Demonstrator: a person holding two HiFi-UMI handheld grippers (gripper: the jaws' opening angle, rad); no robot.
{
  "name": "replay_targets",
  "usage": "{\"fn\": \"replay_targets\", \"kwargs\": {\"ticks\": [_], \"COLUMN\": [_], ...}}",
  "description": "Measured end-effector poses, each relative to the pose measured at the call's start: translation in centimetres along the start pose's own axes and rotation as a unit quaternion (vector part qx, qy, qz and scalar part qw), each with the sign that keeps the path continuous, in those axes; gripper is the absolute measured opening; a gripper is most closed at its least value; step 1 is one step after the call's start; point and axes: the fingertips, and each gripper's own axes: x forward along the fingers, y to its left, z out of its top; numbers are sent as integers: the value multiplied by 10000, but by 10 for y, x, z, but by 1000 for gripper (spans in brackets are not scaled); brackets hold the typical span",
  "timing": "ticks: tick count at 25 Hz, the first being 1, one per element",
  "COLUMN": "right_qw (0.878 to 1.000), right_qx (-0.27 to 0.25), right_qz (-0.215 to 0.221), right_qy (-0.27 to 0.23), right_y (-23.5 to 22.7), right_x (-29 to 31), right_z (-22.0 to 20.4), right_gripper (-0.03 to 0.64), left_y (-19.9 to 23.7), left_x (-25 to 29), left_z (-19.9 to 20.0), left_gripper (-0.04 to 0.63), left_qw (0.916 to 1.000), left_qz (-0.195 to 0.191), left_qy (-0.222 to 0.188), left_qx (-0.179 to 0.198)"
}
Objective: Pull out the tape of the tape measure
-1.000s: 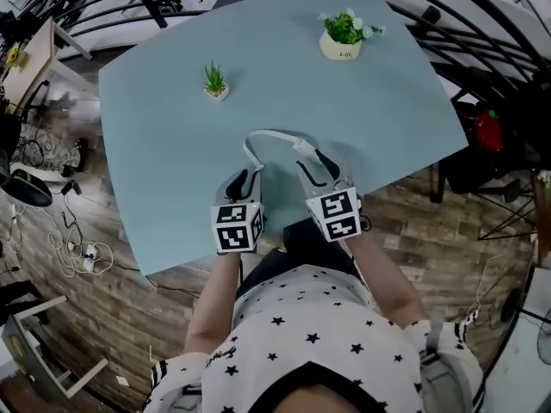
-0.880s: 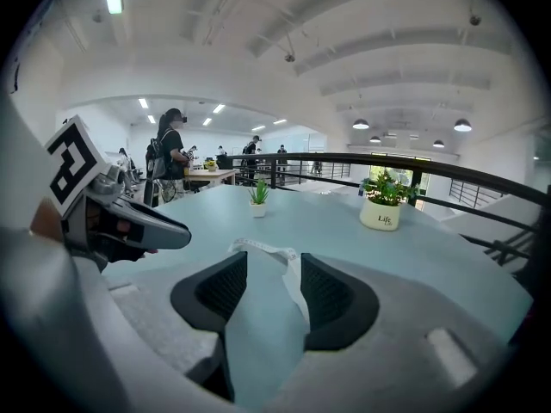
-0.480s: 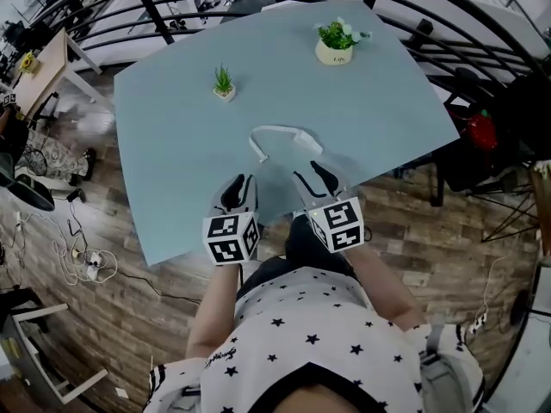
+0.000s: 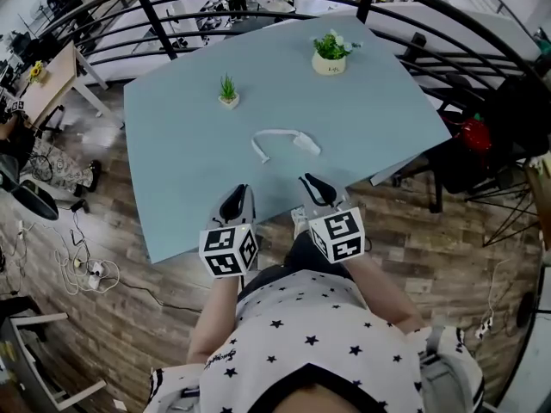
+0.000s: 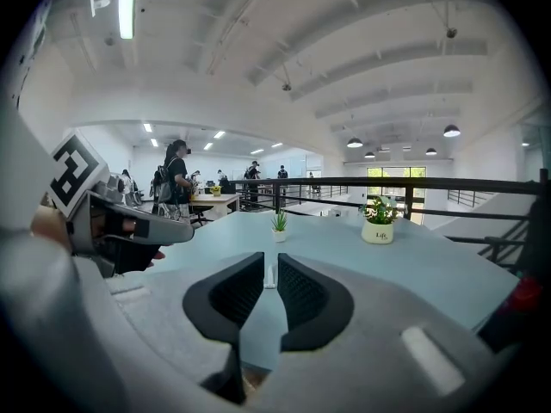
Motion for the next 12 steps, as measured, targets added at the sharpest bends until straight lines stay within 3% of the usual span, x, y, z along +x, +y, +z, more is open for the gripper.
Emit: {"fn": "replay_targets", "kwargs": {"ticks": [6,12], "right_qw": [9995,9987], "right_qx": [120,164], "right_qz": [95,146], "right_qy": [-264,-453], "right_y": [16,29], "right_x": [-21,-35], "right_z": [14,26], "right_gripper": [8,8], "left_y": [-9,-16], "left_x": [-22,-35], "left_z": [5,7], "left_gripper": [23,22], "left_qw": [9998,9994], "left_qz": [-48,-135], "left_qy": [-199,-304], "left_qx": [22,71]}}
